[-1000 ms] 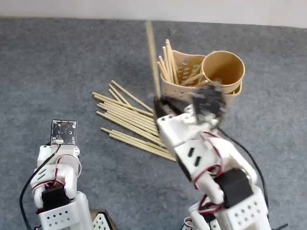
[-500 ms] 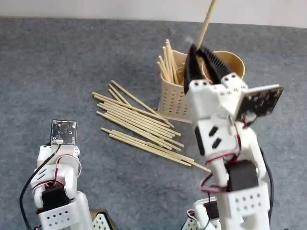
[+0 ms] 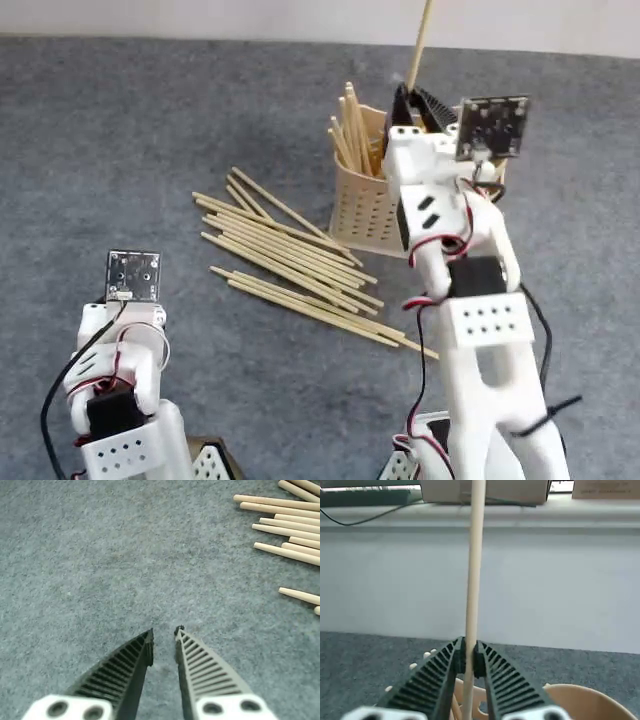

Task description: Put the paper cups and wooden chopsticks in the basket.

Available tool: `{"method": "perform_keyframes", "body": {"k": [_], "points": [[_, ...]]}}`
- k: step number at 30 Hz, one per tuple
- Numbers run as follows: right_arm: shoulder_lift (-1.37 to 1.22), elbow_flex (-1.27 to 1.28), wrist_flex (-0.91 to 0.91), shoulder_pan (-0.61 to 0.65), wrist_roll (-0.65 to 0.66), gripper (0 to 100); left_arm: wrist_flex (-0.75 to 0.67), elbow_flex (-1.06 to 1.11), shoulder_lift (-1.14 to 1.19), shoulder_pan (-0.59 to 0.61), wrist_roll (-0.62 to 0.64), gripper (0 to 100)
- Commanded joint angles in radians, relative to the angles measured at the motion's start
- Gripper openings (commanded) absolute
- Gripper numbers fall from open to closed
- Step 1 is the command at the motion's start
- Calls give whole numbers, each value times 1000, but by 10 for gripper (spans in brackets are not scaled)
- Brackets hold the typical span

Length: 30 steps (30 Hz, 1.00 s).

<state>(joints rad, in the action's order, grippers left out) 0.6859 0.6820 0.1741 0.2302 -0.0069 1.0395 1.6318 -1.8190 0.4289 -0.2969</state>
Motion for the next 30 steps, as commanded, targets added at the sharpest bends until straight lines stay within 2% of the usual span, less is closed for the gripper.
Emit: {"method": "perform_keyframes", "body": {"k": [1,4,8,15,24,30], "points": [[-21,-1,-87,-10,0,10,-20,-12,-10,-10,-8,88],[-25,27,-91,-8,0,34,-20,-12,-10,-10,-8,88],[-25,31,-87,-7,-2,131,-20,-12,-10,-10,-8,88],[53,42,-77,5,0,115,-20,-12,-10,-10,-8,88],[277,65,226,160,0,115,-20,-12,-10,-10,-8,88],[305,62,449,278,3,115,-20,-12,-10,-10,-8,88]]}}
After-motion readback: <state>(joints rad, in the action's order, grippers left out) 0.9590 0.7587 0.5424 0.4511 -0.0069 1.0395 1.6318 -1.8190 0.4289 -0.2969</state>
